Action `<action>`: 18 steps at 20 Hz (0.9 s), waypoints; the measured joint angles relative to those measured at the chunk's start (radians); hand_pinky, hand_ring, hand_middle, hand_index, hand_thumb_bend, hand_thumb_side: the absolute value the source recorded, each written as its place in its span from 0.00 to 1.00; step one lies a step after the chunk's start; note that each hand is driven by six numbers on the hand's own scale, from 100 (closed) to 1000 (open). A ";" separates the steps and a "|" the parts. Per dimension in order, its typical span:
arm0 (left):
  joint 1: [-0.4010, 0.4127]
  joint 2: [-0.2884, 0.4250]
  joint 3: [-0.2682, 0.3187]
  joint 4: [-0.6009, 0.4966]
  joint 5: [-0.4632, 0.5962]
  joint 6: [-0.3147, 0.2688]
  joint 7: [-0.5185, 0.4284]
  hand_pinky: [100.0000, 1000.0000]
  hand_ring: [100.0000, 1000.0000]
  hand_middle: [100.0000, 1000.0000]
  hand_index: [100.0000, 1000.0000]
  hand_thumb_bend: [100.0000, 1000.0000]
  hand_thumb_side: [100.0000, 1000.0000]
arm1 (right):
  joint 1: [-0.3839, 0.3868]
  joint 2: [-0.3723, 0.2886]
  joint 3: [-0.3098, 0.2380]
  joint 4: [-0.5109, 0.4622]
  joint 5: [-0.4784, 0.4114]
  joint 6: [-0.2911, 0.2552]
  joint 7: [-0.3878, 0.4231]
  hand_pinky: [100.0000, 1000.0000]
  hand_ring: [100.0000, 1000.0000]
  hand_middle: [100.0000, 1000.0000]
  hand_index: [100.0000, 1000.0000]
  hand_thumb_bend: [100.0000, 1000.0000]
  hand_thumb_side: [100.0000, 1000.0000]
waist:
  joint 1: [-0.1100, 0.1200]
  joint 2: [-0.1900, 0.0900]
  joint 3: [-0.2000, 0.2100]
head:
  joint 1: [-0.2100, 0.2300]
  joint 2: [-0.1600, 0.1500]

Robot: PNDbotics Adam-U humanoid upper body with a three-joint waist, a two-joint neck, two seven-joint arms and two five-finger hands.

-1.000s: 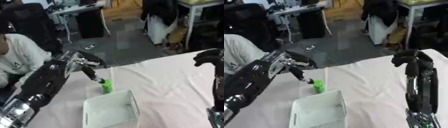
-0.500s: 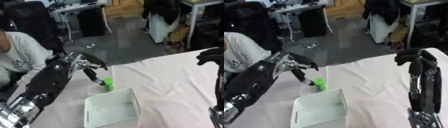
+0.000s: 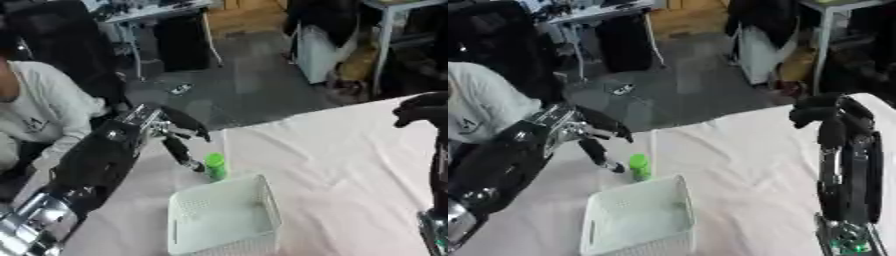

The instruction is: Pick up objects on the table and place them in the box.

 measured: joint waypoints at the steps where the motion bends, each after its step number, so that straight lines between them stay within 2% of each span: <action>1: 0.001 -0.002 0.000 0.006 0.000 -0.002 0.002 1.00 1.00 1.00 1.00 0.74 0.82 | 0.000 0.000 0.000 0.000 0.000 0.000 0.000 0.32 0.46 0.49 0.50 0.00 1.00 | 0.000 0.000 0.000 | 0.000 0.000; 6: 0.001 -0.008 0.006 0.024 0.002 -0.008 0.008 1.00 1.00 1.00 1.00 0.73 0.83 | 0.000 0.000 0.000 0.000 0.000 0.000 0.000 0.32 0.46 0.49 0.50 0.00 1.00 | 0.000 0.000 0.000 | -0.001 -0.001; 7: 0.002 -0.009 0.007 0.027 0.005 -0.008 0.008 1.00 1.00 1.00 1.00 0.76 0.86 | 0.000 0.000 0.000 0.000 0.000 0.000 0.000 0.32 0.46 0.49 0.51 0.00 1.00 | 0.000 0.000 0.000 | -0.001 -0.001; 8: 0.002 -0.013 0.007 0.031 0.008 -0.009 0.009 1.00 1.00 1.00 1.00 0.72 0.83 | 0.000 0.000 0.000 0.000 0.000 0.000 0.000 0.32 0.46 0.49 0.51 0.00 1.00 | 0.000 0.000 -0.001 | -0.001 -0.002; 18: 0.009 -0.032 0.008 0.033 -0.008 -0.012 0.012 1.00 1.00 1.00 1.00 0.73 0.82 | -0.003 0.008 0.000 -0.001 0.000 0.000 0.000 0.33 0.46 0.49 0.51 0.00 1.00 | 0.000 0.002 -0.012 | 0.000 -0.006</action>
